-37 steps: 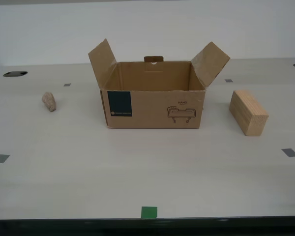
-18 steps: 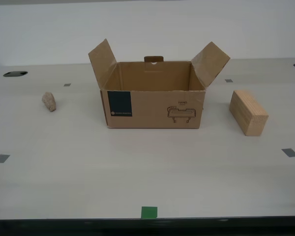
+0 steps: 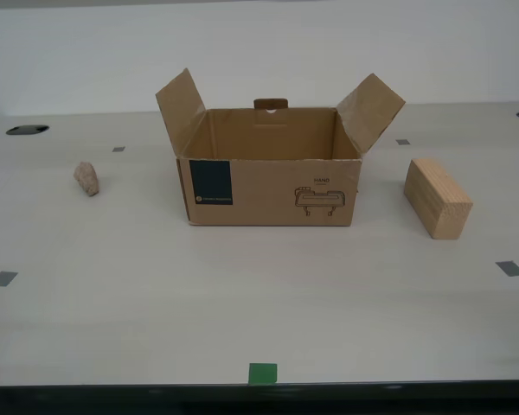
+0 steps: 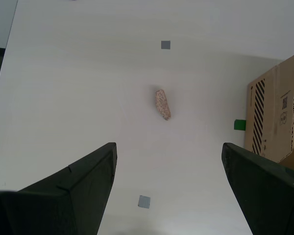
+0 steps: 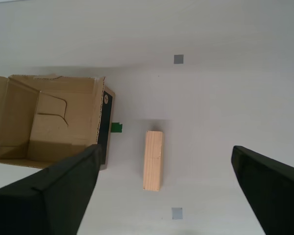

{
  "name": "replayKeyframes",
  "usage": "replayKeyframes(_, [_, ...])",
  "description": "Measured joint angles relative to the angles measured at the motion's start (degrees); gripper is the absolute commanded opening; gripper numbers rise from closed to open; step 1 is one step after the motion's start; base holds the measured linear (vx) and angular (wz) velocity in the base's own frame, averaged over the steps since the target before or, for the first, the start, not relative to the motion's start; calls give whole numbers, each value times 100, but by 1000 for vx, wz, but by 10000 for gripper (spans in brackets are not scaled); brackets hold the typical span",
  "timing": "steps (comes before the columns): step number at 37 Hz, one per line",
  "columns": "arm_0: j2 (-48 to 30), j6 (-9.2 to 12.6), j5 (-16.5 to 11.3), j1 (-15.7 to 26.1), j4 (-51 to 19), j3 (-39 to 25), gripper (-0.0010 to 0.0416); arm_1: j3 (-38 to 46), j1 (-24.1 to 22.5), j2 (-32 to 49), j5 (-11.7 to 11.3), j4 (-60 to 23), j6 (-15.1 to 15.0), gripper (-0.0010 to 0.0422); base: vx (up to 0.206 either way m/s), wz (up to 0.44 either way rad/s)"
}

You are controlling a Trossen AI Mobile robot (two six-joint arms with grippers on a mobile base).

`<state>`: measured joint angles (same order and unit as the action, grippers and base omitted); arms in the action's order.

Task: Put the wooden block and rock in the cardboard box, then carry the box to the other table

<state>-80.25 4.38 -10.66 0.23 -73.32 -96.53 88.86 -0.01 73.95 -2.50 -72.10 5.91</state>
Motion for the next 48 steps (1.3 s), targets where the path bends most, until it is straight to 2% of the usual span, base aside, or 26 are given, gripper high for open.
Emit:
replayKeyframes(6, [0,52,-2,0,0,0,372,0,0,0,0,2,0,291,0,0])
replayKeyframes(10, [0,258,-31,-2,-4,0,378,0,0,0,0,2,0,291,0,0])
replayKeyframes(14, [0,442,-118,-4,-4,0,405,0,0,0,0,20,50,291,0,0])
replayKeyframes(21, [0,592,-136,0,-4,7,391,0,0,0,0,35,61,291,0,0])
replayKeyframes(40, [0,619,-160,-2,7,13,391,0,0,181,0,199,236,291,0,0])
replayKeyframes(48, [0,636,-160,0,505,24,391,2,0,546,0,160,236,291,0,0])
